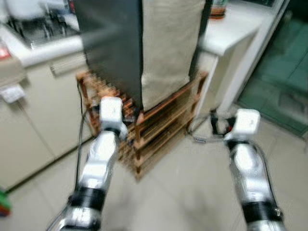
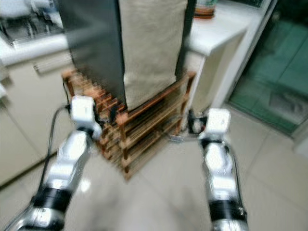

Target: Restocking fridge

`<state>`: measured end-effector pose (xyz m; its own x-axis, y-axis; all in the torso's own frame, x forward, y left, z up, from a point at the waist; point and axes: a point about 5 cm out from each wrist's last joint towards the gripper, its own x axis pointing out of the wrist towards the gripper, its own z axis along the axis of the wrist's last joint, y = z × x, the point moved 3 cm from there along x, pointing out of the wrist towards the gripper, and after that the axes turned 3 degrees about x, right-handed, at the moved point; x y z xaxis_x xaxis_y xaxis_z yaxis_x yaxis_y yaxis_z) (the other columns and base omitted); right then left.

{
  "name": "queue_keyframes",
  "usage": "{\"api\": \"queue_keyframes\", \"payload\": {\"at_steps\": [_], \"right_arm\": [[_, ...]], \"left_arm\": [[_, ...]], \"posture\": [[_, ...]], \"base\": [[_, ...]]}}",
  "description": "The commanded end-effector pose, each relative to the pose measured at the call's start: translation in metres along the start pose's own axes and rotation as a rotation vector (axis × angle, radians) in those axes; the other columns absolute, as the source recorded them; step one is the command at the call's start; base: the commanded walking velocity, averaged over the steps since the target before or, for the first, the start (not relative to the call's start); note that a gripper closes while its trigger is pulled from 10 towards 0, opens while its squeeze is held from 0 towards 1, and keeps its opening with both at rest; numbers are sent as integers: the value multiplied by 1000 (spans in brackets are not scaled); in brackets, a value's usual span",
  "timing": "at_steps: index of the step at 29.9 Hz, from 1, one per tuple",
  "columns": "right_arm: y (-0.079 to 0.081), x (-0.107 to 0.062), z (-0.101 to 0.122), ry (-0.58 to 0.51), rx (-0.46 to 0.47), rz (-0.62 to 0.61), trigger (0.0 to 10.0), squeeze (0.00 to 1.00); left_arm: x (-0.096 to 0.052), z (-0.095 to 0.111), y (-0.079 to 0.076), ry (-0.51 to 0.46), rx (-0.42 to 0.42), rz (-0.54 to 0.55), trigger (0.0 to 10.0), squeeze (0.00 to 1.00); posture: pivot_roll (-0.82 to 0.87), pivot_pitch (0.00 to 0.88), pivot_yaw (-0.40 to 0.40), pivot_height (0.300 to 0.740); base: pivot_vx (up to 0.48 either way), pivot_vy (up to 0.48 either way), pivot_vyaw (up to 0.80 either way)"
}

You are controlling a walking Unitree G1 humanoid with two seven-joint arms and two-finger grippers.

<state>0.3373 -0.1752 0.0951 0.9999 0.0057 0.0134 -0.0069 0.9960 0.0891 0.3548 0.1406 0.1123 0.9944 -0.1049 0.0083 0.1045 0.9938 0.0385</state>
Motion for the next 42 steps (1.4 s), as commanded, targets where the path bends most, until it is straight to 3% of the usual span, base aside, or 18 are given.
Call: {"api": "queue_keyframes", "payload": {"at_steps": [1, 17, 25, 35, 42], "right_arm": [[-13, -1, 2, -3, -19, -29, 10000, 0], [-8, 0, 0, 13, -23, 0, 10000, 0], [-6, 0, 0, 15, -21, 12, 10000, 0], [-8, -1, -1, 15, -16, 0, 10000, 0], [-9, -1, 0, 15, -26, -4, 10000, 0]], "left_arm": [[4, 6, -9, -14, -13, -17, 10000, 0], [7, 10, -9, -27, -22, -7, 10000, 0], [6, 10, -10, -31, -28, -12, 10000, 0], [9, 13, -12, -30, -14, -14, 10000, 0], [10, 16, -16, -37, -12, -35, 10000, 0]], "posture": [[-37, 0, -21, 735], [-38, 0, -29, 735], [-36, 0, -35, 735], [-42, 0, -27, 735], [-47, 0, -24, 735]], "base": [[480, 0, 0], [476, 0, 0], [0, 300, 0], [0, 0, -576], [0, 0, 0]]}}
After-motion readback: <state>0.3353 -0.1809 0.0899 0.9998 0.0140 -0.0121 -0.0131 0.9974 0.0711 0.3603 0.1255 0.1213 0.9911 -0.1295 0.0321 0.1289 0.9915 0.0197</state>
